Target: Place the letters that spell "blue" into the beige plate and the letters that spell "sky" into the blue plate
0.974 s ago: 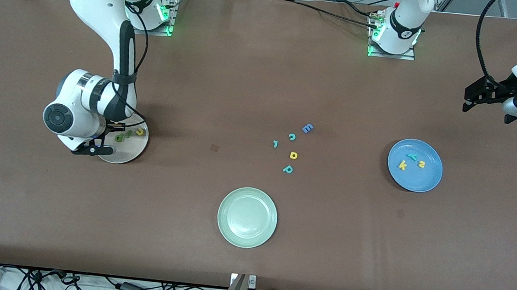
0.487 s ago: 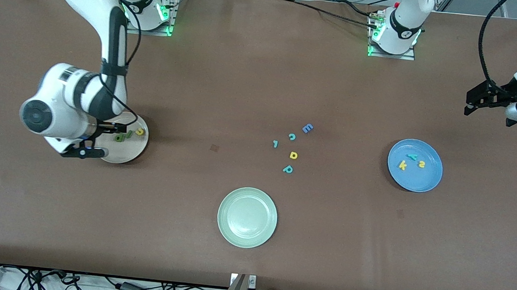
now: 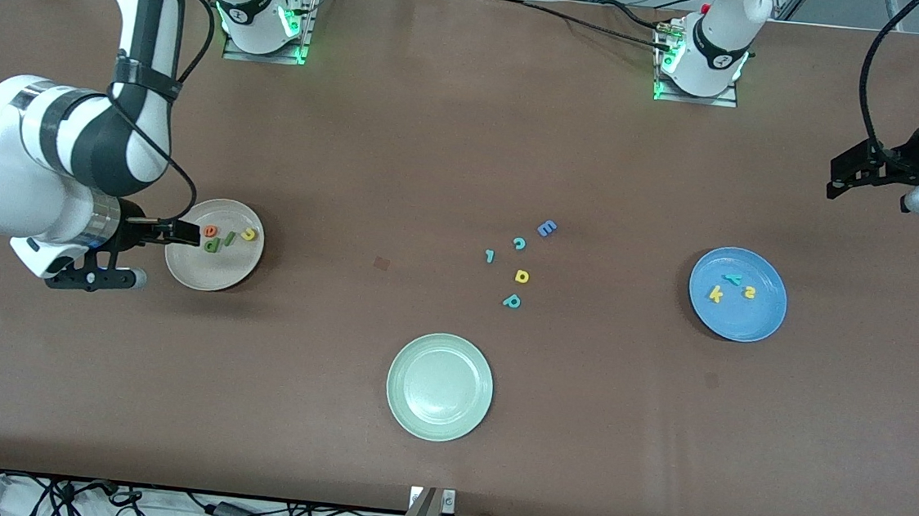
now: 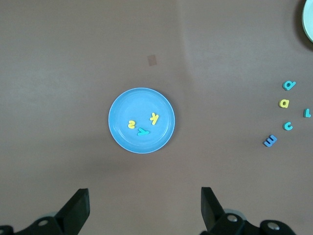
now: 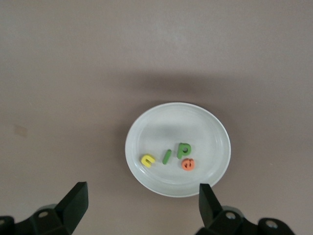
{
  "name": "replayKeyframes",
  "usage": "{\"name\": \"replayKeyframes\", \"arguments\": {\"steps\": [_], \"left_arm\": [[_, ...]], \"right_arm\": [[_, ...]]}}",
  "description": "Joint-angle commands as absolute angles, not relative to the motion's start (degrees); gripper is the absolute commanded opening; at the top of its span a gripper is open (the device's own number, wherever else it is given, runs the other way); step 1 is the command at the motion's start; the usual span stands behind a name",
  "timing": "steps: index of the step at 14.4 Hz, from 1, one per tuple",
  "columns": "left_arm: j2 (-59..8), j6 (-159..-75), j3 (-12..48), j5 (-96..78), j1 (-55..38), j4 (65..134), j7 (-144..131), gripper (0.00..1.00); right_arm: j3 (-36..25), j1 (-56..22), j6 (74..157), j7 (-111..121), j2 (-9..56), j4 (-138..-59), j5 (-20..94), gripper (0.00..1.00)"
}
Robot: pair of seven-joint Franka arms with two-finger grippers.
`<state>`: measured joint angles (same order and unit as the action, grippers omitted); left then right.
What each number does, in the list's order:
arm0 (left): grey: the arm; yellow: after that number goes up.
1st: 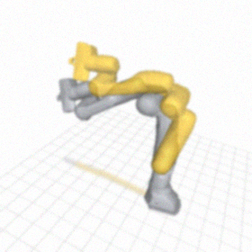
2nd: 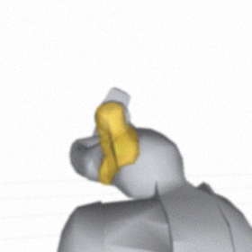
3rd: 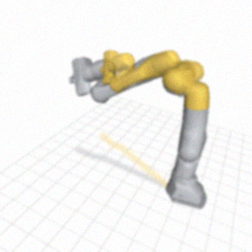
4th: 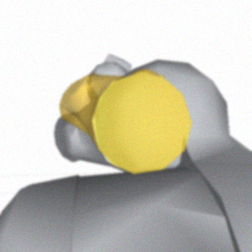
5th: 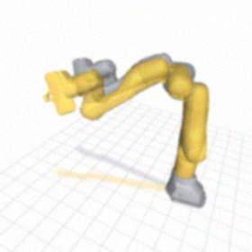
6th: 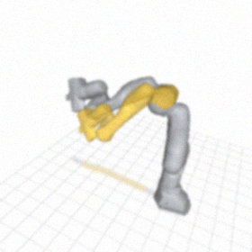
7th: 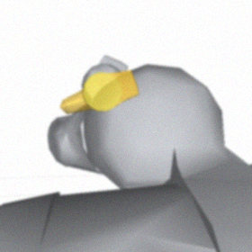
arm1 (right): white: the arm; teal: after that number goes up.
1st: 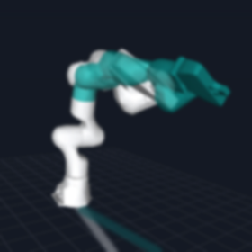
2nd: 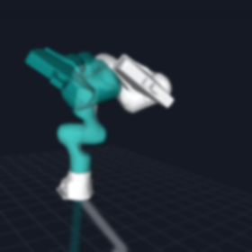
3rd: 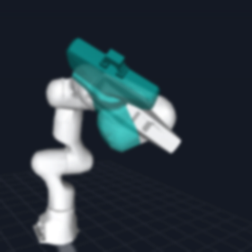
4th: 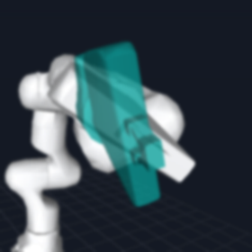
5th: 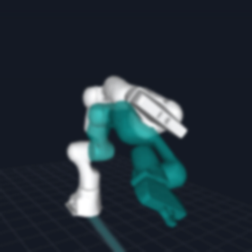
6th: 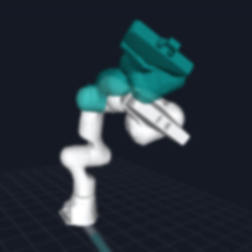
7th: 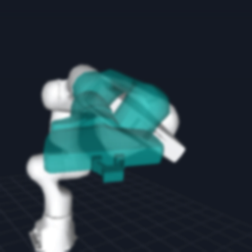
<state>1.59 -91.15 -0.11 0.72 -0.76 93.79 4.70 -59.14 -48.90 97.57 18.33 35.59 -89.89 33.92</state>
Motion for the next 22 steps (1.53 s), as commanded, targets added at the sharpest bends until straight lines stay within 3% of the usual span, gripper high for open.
{"name": "replayKeyframes", "arguments": {"steps": [1,3,10,14,15,22], "left_arm": [[-1.5,-88.7,-0.4,0.6,-1.3,89.0,3.3,1.0],[-1.5,-88.6,-0.4,0.6,-1.4,89.1,3.4,1.0],[-1.5,-88.5,0.2,0.7,-1.9,89.1,3.5,1.0],[-1.5,-88.5,0.2,0.7,-1.8,89.1,4.0,1.0],[-1.5,-88.5,0.2,0.7,-1.8,89.1,4.0,1.0],[-1.3,-88.2,0.2,0.7,-1.4,89.4,4.4,1.0]], "right_arm": [[-60.7,-48.0,96.0,17.8,36.2,-87.0,37.6,1.0],[-56.5,-43.6,95.5,12.2,33.1,-85.4,37.0,1.0],[-21.1,-18.4,94.7,0.6,19.7,-81.2,12.3,1.0],[-7.0,-4.4,94.2,1.1,14.6,-80.4,2.3,1.0],[-4.3,-0.3,94.2,1.1,13.5,-80.4,2.4,1.0],[-3.5,2.9,92.8,1.0,10.8,-80.5,1.8,1.0]]}}
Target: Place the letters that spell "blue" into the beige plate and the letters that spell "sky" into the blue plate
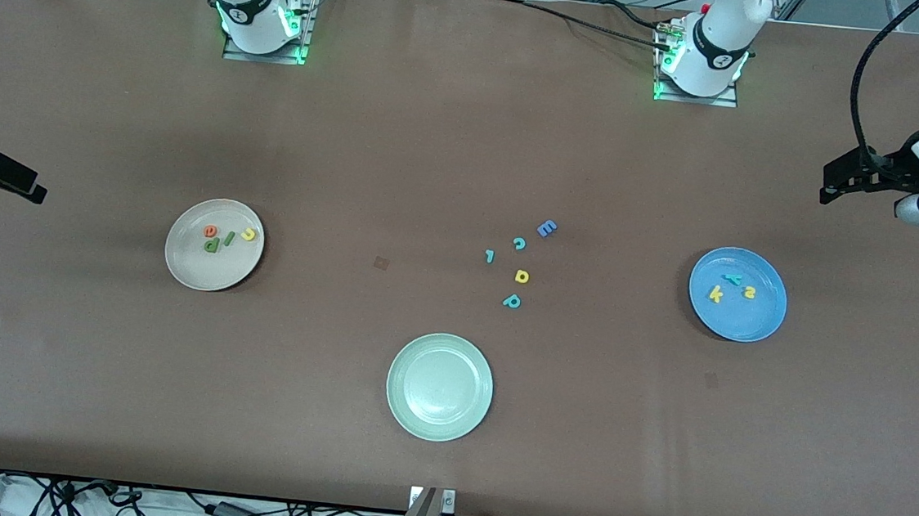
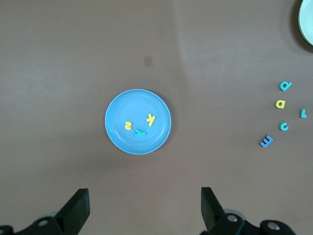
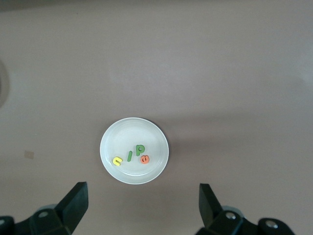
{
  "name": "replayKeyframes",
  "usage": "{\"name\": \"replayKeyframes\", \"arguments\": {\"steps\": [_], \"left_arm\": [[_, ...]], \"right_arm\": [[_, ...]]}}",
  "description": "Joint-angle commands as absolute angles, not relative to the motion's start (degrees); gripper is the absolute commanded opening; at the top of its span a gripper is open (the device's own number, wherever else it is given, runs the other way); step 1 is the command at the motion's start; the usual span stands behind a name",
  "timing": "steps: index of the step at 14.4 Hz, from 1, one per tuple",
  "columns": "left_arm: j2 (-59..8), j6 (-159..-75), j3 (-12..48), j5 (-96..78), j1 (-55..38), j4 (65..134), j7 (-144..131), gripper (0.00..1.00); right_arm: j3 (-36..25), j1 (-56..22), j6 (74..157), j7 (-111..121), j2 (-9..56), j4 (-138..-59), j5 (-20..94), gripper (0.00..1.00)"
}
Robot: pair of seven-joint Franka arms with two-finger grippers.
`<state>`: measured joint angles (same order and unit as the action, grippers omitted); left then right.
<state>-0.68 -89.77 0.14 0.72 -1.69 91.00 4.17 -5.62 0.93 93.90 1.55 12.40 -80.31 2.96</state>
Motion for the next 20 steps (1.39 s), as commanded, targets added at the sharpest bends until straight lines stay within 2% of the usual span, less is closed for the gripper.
{"name": "replayKeyframes", "arguments": {"steps": [1,3,8,13,20], "left_arm": [[-1.3,-88.0,0.2,0.7,-1.4,89.2,4.4,1.0],[-1.4,-88.0,0.2,0.7,-1.5,89.2,4.3,1.0],[-1.4,-88.0,0.2,0.7,-1.4,89.2,4.4,1.0],[-1.4,-88.0,0.2,0.8,-1.9,89.1,4.3,1.0],[-1.4,-87.7,0.2,0.8,-1.9,89.1,4.3,1.0]], "right_arm": [[-3.6,2.6,92.2,1.0,10.7,-80.5,1.6,1.0],[-3.5,2.0,88.9,-0.1,9.8,-80.9,0.3,1.0],[-3.3,1.9,91.7,1.0,4.1,-90.1,-0.1,1.0],[-3.2,1.9,94.1,1.0,1.1,-94.5,-0.2,1.0],[-3.3,1.9,92.7,1.1,-0.6,-95.3,-0.1,1.0]]}}
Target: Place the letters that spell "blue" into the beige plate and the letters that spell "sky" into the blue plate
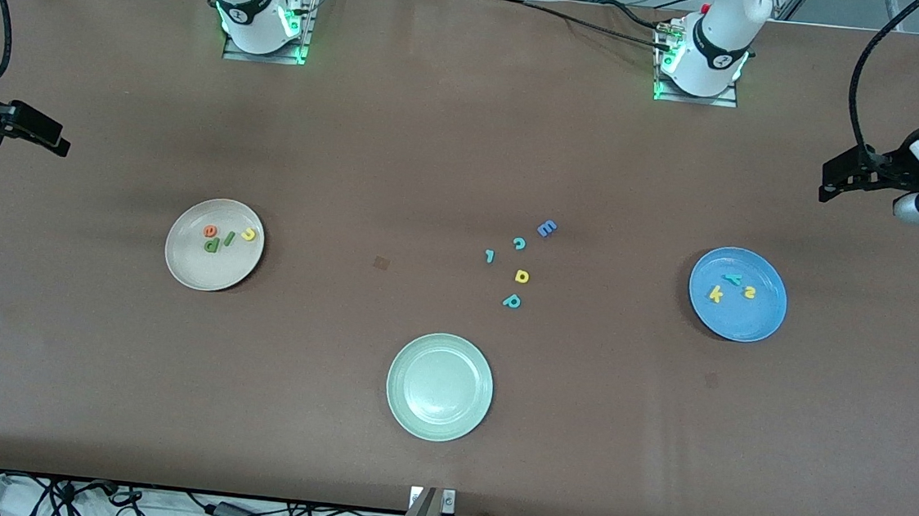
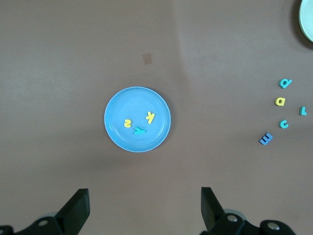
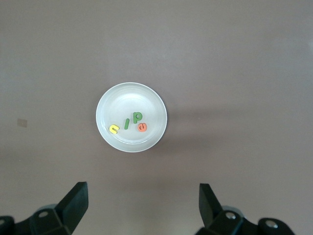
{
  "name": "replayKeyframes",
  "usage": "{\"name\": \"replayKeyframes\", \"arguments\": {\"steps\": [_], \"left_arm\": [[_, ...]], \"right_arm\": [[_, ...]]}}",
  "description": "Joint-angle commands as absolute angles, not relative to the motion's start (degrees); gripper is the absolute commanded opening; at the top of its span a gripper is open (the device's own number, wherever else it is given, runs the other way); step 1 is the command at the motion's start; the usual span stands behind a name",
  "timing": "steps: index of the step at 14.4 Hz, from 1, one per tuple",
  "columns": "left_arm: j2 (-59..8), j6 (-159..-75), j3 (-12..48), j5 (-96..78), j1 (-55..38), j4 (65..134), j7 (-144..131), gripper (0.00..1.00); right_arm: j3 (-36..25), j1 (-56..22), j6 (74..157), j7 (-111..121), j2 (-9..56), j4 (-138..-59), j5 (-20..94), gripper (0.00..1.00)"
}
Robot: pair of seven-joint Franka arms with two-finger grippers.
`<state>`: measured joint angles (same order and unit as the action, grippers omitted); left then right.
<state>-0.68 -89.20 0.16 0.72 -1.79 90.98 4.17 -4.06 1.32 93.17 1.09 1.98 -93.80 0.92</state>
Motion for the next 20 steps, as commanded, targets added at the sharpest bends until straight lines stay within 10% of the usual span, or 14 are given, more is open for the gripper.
{"name": "replayKeyframes", "arguments": {"steps": [1,20], "left_arm": [[-1.4,-87.7,0.2,0.8,-1.9,89.1,4.3,1.0],[-1.3,-87.6,0.2,0.7,-1.9,89.1,4.3,1.0]], "right_arm": [[-3.2,1.8,92.6,1.1,-0.8,-95.4,-0.2,1.0],[-3.3,2.0,91.7,4.0,-1.3,-95.7,-0.4,1.0]]}}
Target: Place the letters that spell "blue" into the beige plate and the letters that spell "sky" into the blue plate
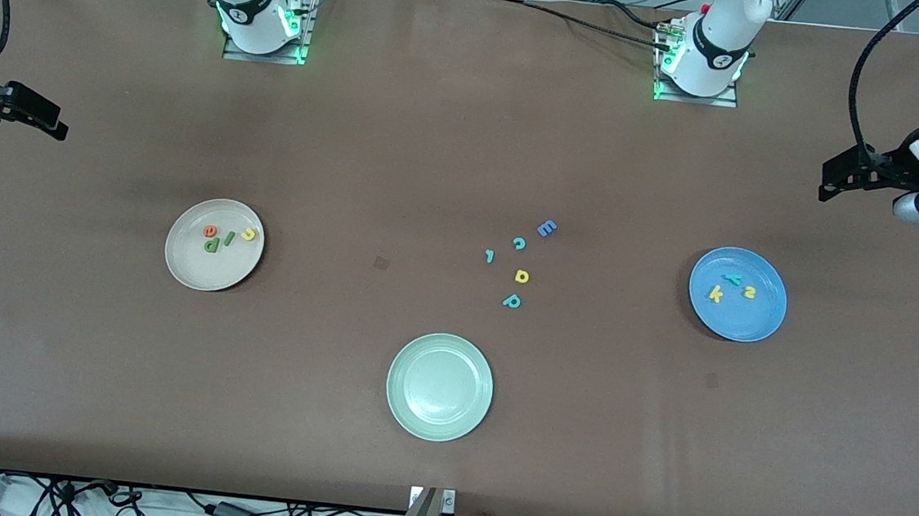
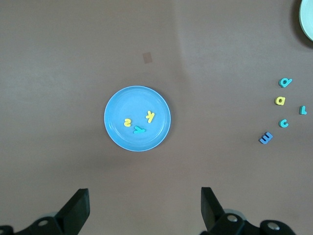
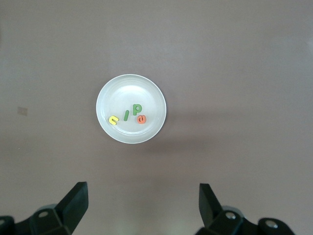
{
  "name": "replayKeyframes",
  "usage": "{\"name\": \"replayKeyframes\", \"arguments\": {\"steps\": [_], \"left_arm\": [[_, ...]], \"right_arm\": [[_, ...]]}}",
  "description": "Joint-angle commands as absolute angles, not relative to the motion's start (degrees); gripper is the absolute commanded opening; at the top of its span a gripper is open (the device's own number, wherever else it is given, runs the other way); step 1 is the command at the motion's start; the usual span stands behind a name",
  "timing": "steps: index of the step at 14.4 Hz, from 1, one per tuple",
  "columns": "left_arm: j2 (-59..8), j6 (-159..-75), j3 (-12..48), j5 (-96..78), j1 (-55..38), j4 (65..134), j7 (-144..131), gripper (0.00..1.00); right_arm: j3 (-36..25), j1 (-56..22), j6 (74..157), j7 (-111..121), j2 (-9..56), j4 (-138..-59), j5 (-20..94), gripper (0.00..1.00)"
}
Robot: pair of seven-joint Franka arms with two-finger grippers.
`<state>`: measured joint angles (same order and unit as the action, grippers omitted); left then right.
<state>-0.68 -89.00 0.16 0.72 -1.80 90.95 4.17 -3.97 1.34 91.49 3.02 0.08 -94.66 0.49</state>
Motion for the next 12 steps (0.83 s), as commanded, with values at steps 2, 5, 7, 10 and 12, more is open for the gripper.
{"name": "replayKeyframes", "arguments": {"steps": [2,5,7,10,12], "left_arm": [[-1.4,-87.6,0.3,0.7,-1.9,89.1,4.3,1.0],[-1.4,-87.6,0.2,0.7,-1.9,89.1,4.3,1.0],[-1.3,-87.5,0.3,0.7,-1.9,89.1,4.3,1.0],[-1.3,-87.5,0.3,0.7,-1.9,89.1,4.3,1.0],[-1.4,-87.6,0.3,0.7,-1.9,89.1,4.3,1.0]], "right_arm": [[-3.3,1.9,91.8,4.0,-1.3,-95.7,-0.8,1.0],[-3.5,2.1,91.2,4.0,-1.4,-95.7,-0.9,1.0],[-3.5,2.1,91.2,4.0,-1.4,-95.6,-0.9,1.0],[-3.5,2.0,91.4,4.0,-1.3,-95.6,-0.9,1.0],[-3.5,2.1,91.3,4.0,-1.4,-95.6,-0.9,1.0]]}}
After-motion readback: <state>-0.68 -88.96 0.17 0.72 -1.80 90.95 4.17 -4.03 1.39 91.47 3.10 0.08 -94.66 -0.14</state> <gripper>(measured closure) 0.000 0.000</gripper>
